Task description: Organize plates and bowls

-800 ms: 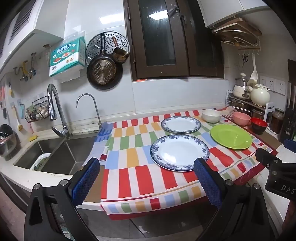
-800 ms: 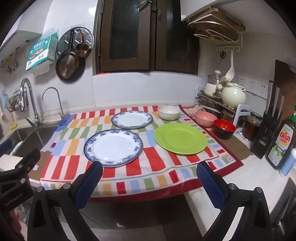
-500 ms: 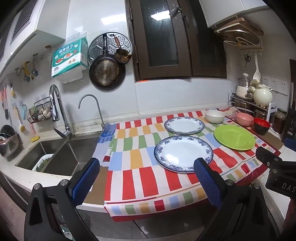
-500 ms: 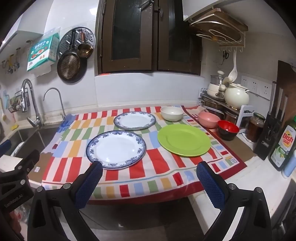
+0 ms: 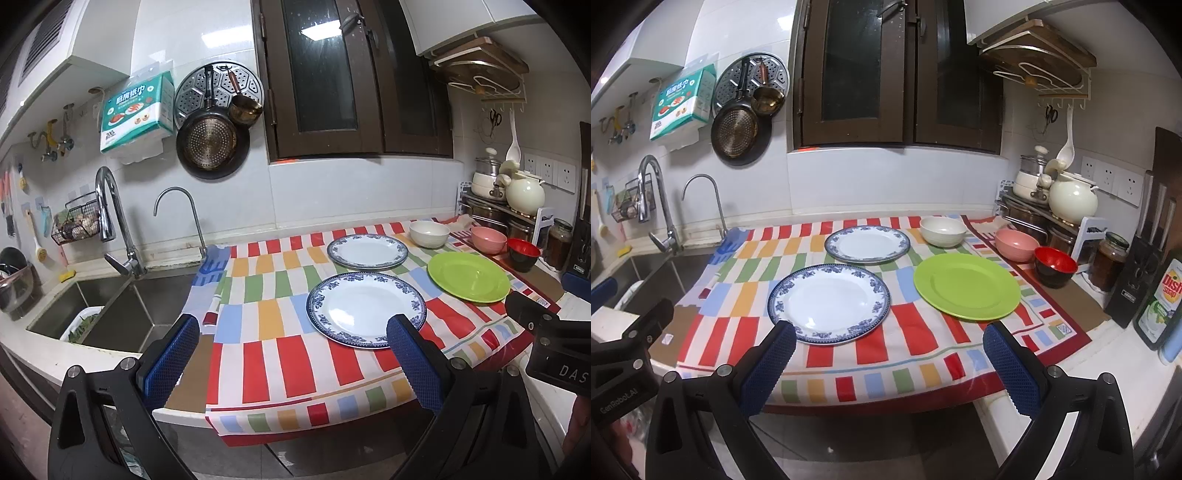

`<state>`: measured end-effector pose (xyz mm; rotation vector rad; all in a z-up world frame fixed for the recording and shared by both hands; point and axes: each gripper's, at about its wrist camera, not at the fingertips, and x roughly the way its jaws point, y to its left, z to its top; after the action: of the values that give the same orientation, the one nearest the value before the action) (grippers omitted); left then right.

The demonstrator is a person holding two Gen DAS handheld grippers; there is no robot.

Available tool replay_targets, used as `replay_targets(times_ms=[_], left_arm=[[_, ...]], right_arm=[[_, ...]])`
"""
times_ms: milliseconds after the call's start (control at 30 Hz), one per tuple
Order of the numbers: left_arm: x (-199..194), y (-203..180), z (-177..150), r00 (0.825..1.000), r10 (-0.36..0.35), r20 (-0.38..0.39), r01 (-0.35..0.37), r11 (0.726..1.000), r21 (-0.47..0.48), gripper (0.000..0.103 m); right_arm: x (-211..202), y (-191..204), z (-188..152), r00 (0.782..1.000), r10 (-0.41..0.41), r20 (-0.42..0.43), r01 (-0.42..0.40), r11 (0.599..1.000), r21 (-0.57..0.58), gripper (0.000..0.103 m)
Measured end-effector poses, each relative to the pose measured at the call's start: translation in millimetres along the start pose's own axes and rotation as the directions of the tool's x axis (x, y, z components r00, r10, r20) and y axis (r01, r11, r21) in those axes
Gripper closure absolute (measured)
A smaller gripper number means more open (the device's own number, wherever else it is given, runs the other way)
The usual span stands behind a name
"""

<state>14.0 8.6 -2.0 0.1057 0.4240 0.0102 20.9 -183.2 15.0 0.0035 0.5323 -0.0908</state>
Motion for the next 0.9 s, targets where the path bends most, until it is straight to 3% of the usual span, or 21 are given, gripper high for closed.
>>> replay_targets(times_ms=[900], left_arm=[[10.8,0.6,4.8,1.000,-0.010,0.006,0.010,1.000,-0.007,0.000]], right_arm=[[7.0,0.2,9.2,1.000,-0.008,-0.001,0.008,1.000,-0.003,0.001]])
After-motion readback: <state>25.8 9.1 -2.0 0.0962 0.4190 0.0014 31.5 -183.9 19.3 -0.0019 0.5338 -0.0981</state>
